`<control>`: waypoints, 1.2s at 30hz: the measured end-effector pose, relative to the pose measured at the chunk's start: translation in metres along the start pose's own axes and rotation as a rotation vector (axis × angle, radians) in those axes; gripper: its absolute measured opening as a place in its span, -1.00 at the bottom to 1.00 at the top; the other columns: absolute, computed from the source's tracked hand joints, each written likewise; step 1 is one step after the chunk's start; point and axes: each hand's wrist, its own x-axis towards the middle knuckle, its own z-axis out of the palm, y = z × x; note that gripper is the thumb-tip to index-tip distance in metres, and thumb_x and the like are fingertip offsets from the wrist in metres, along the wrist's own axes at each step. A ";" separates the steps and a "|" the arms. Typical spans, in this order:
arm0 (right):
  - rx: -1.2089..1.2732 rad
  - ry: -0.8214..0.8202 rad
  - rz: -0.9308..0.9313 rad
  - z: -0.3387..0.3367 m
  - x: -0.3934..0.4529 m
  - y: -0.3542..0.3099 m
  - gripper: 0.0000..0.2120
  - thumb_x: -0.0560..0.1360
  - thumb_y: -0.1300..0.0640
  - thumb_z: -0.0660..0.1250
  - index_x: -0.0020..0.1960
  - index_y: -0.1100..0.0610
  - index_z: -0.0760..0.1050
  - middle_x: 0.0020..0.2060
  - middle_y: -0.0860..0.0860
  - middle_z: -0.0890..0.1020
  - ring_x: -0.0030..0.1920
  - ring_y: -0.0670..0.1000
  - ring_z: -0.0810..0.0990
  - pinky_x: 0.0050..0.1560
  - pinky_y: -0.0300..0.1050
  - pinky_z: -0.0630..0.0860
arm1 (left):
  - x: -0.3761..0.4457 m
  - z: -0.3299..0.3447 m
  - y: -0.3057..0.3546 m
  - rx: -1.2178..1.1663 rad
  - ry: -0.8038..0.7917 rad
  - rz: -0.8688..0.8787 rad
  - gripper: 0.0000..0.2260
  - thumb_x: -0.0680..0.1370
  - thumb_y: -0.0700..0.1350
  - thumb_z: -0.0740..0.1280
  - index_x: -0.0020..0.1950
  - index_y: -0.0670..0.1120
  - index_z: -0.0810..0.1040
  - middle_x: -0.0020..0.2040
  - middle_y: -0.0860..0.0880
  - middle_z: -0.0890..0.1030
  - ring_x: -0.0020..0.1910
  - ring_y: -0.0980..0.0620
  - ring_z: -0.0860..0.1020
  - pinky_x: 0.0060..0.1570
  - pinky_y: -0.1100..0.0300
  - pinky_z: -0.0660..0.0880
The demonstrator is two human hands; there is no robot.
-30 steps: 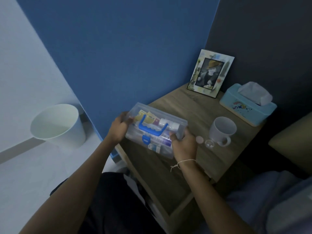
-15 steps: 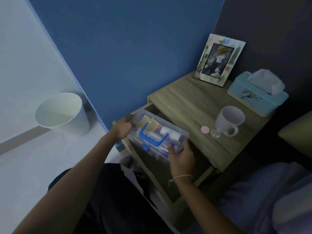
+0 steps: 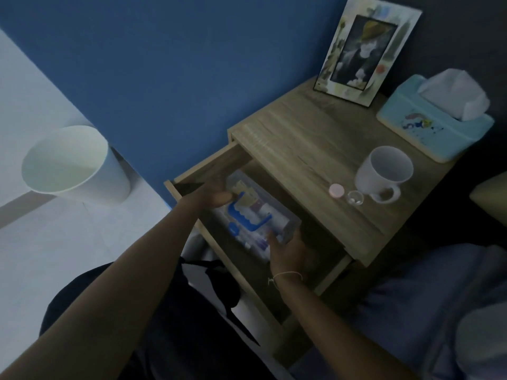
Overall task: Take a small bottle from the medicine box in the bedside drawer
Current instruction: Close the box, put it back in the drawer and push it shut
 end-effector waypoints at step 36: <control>-0.873 -0.153 -1.001 -0.023 0.047 -0.017 -0.48 0.60 -0.04 -0.04 0.48 0.21 0.11 0.45 0.18 0.32 0.47 0.10 0.27 0.43 0.06 0.24 | -0.027 0.052 -0.021 0.574 0.338 0.228 -0.39 0.63 0.15 -0.05 0.53 -0.10 -0.22 0.56 -0.09 -0.22 0.50 0.00 -0.28 0.43 0.09 -0.28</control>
